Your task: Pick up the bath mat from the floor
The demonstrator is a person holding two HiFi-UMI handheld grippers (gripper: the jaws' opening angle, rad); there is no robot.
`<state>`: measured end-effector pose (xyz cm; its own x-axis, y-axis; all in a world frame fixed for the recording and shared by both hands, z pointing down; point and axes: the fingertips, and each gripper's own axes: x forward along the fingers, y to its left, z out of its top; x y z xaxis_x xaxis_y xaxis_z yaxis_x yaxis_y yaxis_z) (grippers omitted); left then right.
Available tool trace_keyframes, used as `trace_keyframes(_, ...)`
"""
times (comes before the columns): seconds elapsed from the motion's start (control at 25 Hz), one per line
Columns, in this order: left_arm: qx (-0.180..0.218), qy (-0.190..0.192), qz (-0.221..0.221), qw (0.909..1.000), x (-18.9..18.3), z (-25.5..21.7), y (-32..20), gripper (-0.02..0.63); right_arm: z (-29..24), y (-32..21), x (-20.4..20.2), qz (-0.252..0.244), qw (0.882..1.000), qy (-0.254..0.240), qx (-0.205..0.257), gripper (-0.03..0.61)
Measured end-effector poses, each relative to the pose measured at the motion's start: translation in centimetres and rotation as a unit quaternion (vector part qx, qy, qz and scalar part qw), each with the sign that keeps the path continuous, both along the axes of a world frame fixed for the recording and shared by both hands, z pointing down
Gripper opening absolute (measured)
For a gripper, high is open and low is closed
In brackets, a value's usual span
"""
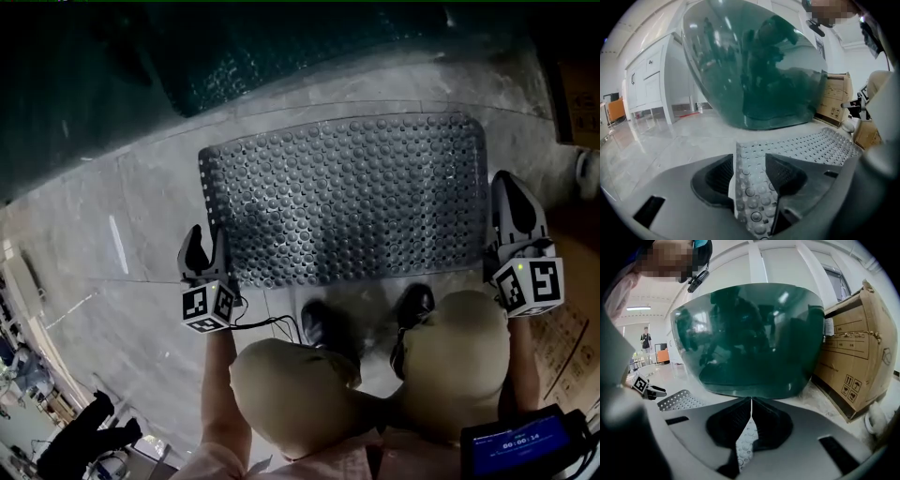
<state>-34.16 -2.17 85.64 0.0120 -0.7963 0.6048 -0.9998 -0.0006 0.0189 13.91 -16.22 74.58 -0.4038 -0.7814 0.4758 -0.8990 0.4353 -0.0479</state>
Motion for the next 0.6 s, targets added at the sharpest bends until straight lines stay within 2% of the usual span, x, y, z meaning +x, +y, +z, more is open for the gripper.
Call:
trace_keyframes(0.16,-0.005,-0.001,-0.007,1.0000,-0.8,3.1,0.8,0.215,1.1,1.1,0.6,0.002,1.000,0.000,0.014,0.018)
trace_keyframes(0.4,-0.030,0.045,-0.012,0.9985,-1.2,5.9,1.9,0.219,1.2,1.6,1.2,0.012,1.000,0.007,0.007,0.018)
trace_keyframes(0.6,-0.049,0.048,-0.004,0.9976,-1.6,7.6,2.1,0.219,1.2,1.7,1.6,0.013,1.000,0.014,0.008,0.018)
